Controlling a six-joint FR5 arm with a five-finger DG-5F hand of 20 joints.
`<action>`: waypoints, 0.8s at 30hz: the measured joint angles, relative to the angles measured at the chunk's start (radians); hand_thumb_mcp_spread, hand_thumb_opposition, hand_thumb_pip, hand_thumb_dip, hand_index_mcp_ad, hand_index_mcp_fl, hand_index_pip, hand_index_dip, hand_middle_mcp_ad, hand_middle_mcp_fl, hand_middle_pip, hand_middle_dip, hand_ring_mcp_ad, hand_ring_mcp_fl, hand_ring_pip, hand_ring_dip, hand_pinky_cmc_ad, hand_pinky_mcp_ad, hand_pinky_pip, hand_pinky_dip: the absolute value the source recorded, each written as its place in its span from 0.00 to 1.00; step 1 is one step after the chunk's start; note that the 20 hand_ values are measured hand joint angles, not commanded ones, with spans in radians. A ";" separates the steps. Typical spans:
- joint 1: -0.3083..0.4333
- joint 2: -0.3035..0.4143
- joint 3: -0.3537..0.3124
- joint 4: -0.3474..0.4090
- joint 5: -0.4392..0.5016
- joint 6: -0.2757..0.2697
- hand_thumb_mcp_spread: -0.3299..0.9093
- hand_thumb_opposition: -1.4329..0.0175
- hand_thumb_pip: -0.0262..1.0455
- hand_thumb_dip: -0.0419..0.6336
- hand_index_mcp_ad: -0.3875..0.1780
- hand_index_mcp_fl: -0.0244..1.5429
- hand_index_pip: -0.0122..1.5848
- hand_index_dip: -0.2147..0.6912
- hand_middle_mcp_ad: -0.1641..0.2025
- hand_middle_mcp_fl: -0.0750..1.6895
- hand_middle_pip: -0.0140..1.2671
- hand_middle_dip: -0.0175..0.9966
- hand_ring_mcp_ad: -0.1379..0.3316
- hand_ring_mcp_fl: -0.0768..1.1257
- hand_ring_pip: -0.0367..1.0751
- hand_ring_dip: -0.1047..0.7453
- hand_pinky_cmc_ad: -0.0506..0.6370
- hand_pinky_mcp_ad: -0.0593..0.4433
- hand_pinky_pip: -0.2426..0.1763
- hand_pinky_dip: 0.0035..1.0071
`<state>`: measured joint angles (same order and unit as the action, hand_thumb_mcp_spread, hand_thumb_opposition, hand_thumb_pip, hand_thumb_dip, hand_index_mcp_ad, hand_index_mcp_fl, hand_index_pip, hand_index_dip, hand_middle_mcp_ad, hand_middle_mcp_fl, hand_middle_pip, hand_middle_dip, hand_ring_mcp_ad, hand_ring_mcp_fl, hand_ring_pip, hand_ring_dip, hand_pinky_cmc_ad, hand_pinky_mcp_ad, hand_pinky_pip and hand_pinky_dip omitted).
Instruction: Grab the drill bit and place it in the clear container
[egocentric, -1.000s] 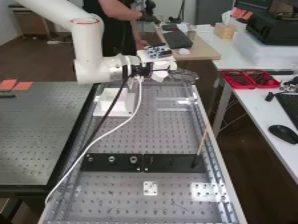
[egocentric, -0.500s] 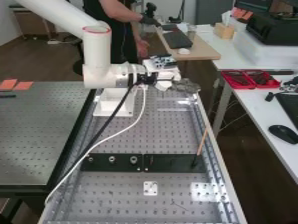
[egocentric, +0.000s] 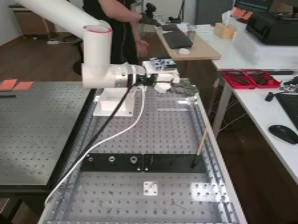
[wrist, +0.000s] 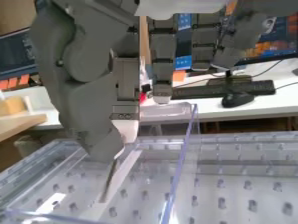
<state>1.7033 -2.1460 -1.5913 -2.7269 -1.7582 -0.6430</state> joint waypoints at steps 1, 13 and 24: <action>-0.001 -0.003 0.007 -0.017 -0.005 -0.002 0.67 0.36 0.55 0.51 0.59 0.22 0.68 0.45 0.70 0.20 0.10 0.51 0.75 0.11 0.13 0.25 0.51 0.52 0.44 0.19; -0.006 -0.002 0.010 -0.030 -0.006 -0.003 0.58 0.43 0.63 0.51 0.59 0.05 0.46 0.41 0.70 0.14 0.10 0.49 0.75 0.06 0.11 0.25 0.51 0.51 0.40 0.29; -0.069 0.102 -0.023 -0.048 0.001 -0.018 0.58 0.45 0.63 0.51 0.58 0.04 0.44 0.41 0.69 0.14 0.09 0.48 0.74 0.06 0.11 0.25 0.50 0.51 0.36 0.30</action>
<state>1.6344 -2.0438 -1.6148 -2.7750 -1.7577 -0.6612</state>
